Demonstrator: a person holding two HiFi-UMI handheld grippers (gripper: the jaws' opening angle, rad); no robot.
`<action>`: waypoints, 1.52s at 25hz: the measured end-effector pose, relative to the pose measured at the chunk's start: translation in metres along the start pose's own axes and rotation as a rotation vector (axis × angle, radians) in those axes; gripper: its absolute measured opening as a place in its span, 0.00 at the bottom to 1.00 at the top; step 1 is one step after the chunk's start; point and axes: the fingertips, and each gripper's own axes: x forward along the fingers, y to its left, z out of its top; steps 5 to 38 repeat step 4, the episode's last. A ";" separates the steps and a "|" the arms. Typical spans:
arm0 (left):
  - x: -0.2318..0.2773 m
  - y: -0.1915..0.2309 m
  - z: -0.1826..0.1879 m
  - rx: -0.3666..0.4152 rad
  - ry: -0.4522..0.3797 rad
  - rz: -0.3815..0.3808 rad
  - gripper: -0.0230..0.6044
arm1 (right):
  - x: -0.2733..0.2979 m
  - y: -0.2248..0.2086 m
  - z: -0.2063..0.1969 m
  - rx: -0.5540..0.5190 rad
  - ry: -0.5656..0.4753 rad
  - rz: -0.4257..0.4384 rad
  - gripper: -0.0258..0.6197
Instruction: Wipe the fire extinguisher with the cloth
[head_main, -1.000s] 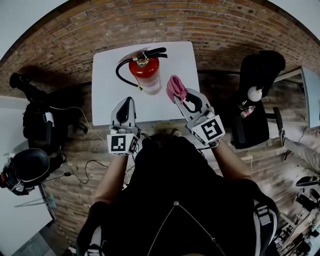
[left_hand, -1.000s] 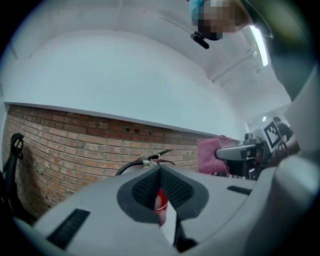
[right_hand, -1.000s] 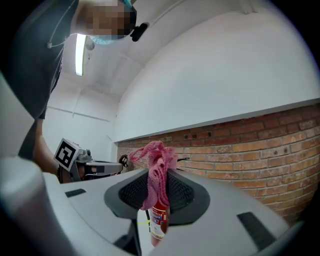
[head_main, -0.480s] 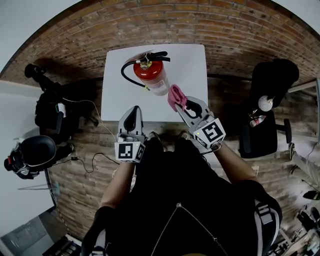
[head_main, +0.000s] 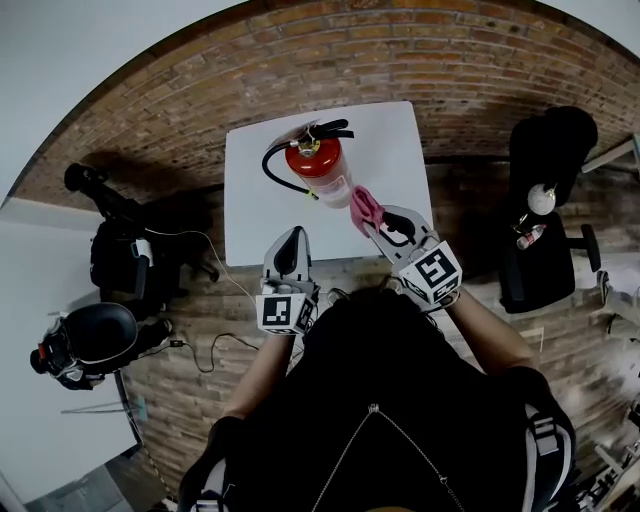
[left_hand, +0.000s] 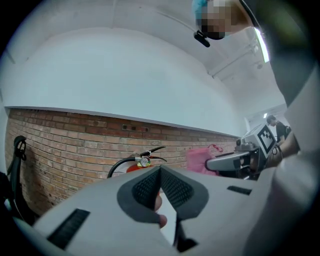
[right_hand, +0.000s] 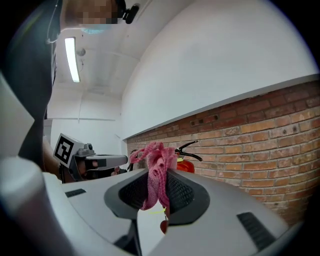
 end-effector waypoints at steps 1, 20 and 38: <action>-0.001 0.004 0.003 0.010 -0.002 -0.008 0.05 | 0.005 0.002 0.003 -0.002 -0.006 -0.007 0.20; -0.004 0.015 0.011 0.040 -0.018 -0.035 0.05 | 0.016 0.007 0.012 0.015 -0.031 -0.035 0.20; -0.004 0.015 0.011 0.040 -0.018 -0.035 0.05 | 0.016 0.007 0.012 0.015 -0.031 -0.035 0.20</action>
